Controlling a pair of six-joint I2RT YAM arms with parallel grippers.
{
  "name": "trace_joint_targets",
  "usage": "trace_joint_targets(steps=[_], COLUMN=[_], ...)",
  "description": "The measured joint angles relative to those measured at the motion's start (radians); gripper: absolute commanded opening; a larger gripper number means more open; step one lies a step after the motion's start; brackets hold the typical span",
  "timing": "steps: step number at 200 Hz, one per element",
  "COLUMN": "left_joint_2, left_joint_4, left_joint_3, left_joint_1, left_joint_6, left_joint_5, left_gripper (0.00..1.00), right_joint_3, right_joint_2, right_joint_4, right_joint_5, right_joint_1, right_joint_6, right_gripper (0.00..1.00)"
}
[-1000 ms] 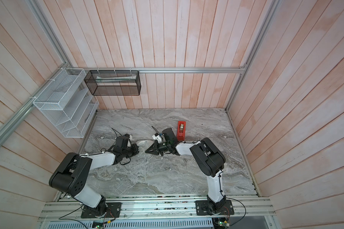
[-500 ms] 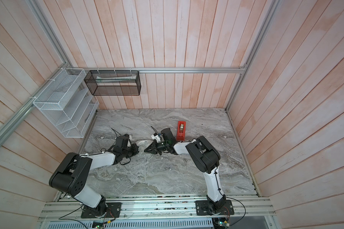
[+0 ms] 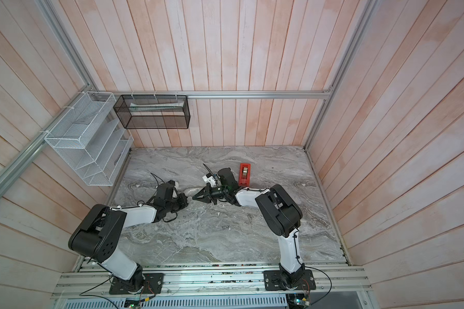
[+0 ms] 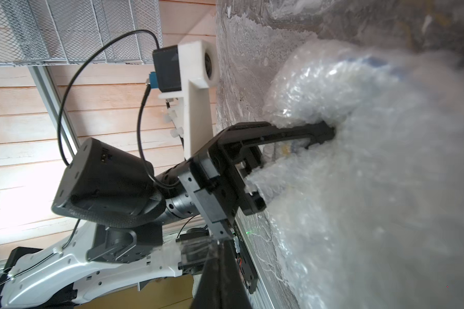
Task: Wrap bowls in bubble wrap
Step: Stick the tape on the bubble wrap.
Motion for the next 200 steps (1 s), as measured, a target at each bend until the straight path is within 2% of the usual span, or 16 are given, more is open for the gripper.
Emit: trace_joint_targets(steps=[57,200], left_joint_2=[0.000,0.000], left_joint_4=[0.016,0.041], left_joint_3=[-0.008,-0.020], left_joint_1=[0.000,0.000], left_joint_6=[-0.004,-0.033], left_joint_5=[0.000,0.000], left_gripper=[0.06,0.06], right_joint_3=[0.001,-0.004], right_joint_2=[0.009,0.060], right_joint_4=[0.023,-0.038], right_joint_5=[0.005,0.050], right_joint_1=[-0.016,0.005], right_joint_6=[0.044,0.036], right_gripper=[0.00,0.00])
